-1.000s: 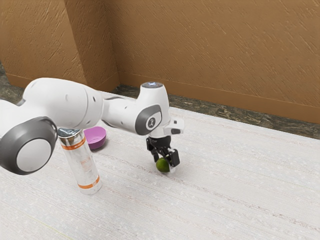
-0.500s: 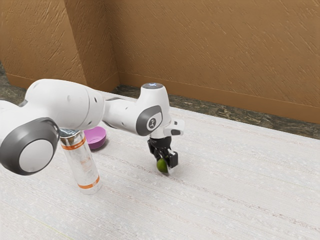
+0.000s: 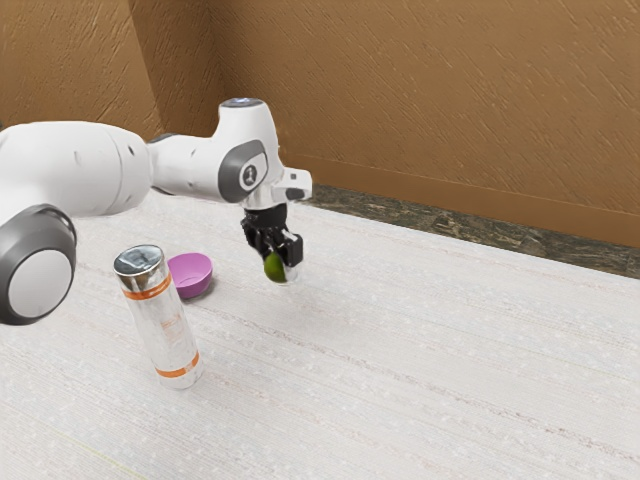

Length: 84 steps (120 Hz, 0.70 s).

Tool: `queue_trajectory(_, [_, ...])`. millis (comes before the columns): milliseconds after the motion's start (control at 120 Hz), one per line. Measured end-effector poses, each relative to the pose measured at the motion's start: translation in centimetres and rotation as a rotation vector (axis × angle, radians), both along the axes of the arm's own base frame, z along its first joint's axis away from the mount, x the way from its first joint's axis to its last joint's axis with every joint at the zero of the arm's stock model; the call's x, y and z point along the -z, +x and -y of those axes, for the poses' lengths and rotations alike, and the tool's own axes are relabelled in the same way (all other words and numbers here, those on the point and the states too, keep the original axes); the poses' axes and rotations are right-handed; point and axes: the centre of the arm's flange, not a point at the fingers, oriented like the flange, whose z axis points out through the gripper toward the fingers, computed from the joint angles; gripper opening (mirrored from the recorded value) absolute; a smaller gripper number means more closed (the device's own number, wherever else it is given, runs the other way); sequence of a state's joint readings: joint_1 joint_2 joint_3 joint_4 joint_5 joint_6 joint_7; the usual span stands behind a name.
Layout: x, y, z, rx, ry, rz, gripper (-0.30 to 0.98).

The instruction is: Place the pear in the bowl.

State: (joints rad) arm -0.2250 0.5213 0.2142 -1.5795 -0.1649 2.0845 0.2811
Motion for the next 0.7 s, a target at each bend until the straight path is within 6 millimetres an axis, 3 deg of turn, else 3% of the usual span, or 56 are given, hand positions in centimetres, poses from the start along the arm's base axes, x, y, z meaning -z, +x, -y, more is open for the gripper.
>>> queue_trajectory(92, [-1.9,0.2,-4.1,-0.051,0.015,0.001,0.33])
queue_trajectory(175, [-2.5,-0.1,-7.6,-0.091,0.028,-0.011,0.33])
queue_trajectory(358, [-3.2,-2.3,-12.9,-0.147,0.043,-0.05,0.34])
queue_trajectory(508, [-2.0,-4.7,-15.0,-0.165,0.04,-0.103,0.36])
queue_trajectory(700, [-0.9,-4.9,-17.2,-0.177,0.045,-0.122,0.37])
